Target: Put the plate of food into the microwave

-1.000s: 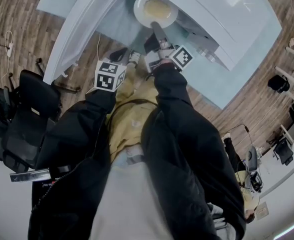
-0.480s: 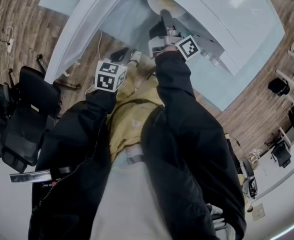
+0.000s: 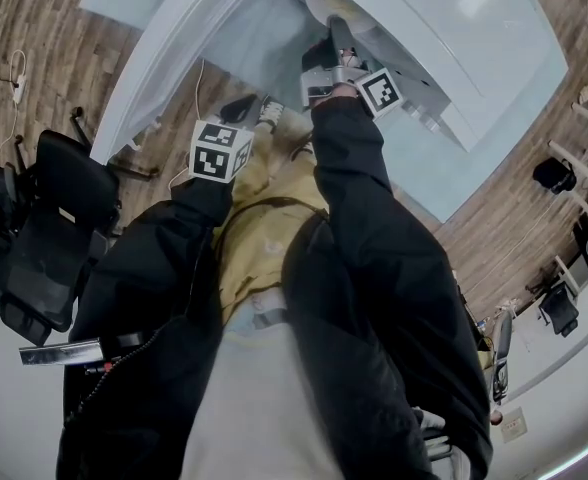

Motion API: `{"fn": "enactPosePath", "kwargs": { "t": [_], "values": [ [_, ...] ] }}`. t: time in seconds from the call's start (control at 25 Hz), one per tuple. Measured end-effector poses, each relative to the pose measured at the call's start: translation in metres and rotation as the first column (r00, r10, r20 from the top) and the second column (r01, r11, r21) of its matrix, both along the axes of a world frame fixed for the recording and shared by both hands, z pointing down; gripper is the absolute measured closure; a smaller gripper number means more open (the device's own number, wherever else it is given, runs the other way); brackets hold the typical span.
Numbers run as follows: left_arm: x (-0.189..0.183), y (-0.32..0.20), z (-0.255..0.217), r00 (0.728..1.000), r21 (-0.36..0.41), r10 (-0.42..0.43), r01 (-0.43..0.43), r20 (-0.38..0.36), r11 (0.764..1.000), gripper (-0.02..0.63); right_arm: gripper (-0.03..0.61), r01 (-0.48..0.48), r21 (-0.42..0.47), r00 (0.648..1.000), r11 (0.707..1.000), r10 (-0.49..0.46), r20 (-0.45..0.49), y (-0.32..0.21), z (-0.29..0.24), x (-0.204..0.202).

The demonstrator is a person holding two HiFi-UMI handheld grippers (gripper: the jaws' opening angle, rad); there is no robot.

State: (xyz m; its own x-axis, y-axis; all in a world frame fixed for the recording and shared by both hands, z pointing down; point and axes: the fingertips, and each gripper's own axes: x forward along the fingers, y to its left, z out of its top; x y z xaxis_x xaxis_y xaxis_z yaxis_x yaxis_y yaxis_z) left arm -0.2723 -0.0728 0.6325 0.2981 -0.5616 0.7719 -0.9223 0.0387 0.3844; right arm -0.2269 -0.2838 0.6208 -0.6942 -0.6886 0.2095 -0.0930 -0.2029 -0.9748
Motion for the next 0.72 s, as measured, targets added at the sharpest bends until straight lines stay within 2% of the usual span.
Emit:
{"fn": "enactPosePath", "kwargs": {
  "t": [0.2, 0.32, 0.48, 0.6, 0.72],
  "values": [
    [0.001, 0.002, -0.001, 1.0, 0.002, 0.002, -0.002, 0.0, 1.0, 0.617, 0.52, 0.016, 0.011, 1.0, 1.0, -0.016, 0.007, 0.006, -0.001, 0.002],
    [0.005, 0.0, -0.005, 1.0, 0.01, 0.008, -0.007, -0.004, 1.0, 0.617, 0.494, 0.05, 0.019, 0.999, 0.999, -0.05, 0.001, 0.012, 0.0, 0.005],
    [0.009, -0.002, -0.011, 1.0, 0.029, 0.012, -0.012, -0.001, 1.0, 0.618, 0.492, 0.112, 0.043, 0.994, 0.993, -0.111, -0.021, 0.029, -0.002, 0.007],
    [0.013, -0.006, -0.017, 1.0, 0.044, 0.015, -0.015, 0.004, 0.999, 0.618, 0.512, 0.152, 0.054, 0.988, 0.987, -0.15, -0.039, 0.047, -0.006, 0.014],
    [0.02, -0.012, -0.026, 1.0, 0.068, 0.027, -0.027, 0.009, 0.997, 0.618, 0.581, 0.196, 0.077, 0.979, 0.978, -0.191, -0.073, 0.066, -0.012, 0.021]
  ]
}}
